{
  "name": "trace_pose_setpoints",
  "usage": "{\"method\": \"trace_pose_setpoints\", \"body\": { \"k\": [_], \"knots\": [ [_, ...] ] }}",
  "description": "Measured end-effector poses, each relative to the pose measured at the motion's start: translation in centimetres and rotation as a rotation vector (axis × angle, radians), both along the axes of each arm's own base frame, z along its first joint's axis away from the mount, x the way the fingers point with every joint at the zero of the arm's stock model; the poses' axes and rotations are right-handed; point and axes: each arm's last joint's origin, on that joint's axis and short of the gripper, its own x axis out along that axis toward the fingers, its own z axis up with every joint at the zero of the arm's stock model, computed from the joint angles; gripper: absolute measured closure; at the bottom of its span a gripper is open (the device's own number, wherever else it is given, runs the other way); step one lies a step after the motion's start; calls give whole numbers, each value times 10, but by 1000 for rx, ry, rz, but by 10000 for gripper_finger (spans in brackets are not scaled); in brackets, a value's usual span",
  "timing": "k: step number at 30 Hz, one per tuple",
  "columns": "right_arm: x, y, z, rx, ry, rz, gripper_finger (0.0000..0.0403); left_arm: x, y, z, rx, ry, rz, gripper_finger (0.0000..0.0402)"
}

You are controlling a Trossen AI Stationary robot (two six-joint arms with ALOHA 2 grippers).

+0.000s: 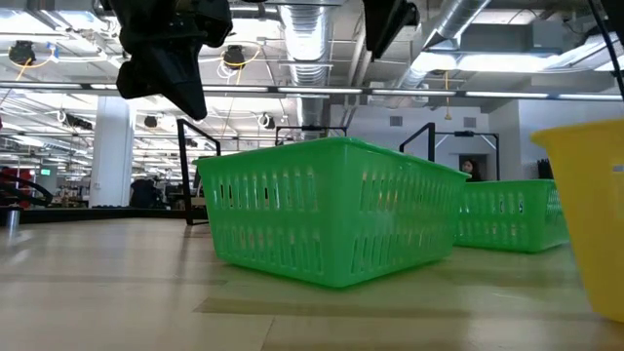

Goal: Stack baskets on shelf by color
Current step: Stack the right yellow bin on top of the yellow bin on the shelf

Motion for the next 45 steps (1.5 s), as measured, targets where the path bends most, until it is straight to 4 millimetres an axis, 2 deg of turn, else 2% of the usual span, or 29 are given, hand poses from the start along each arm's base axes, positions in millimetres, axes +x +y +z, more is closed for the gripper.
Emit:
{"method": "trace_pose_setpoints", "body": {
  "k": [5,8,12,18,24,31,34,38,41,45],
  "knots": [
    [-1,26,-6,-11,5,-32,270,0,-1,0,-3,9,-49,401],
    [-15,37,-14,3,36,-105,270,0,-1,0,-6,14,-77,401],
    [-53,56,-33,39,97,-285,268,0,-2,0,-1,14,-98,401],
    [-120,96,-58,167,154,-598,268,1,-1,0,27,16,-142,401],
    [-161,146,-74,304,109,-774,269,1,3,0,46,20,-162,401],
    [-188,197,-93,359,100,-871,257,3,11,0,67,23,-170,401],
    [-197,214,-99,372,162,-860,248,4,14,0,62,25,-188,401],
    [-210,230,-106,354,261,-817,234,6,17,1,53,15,-214,401],
    [-219,238,-107,351,291,-850,227,6,17,1,53,15,-217,401],
    [-223,243,-110,349,339,-868,222,6,17,1,53,15,-217,401]
  ]
}}
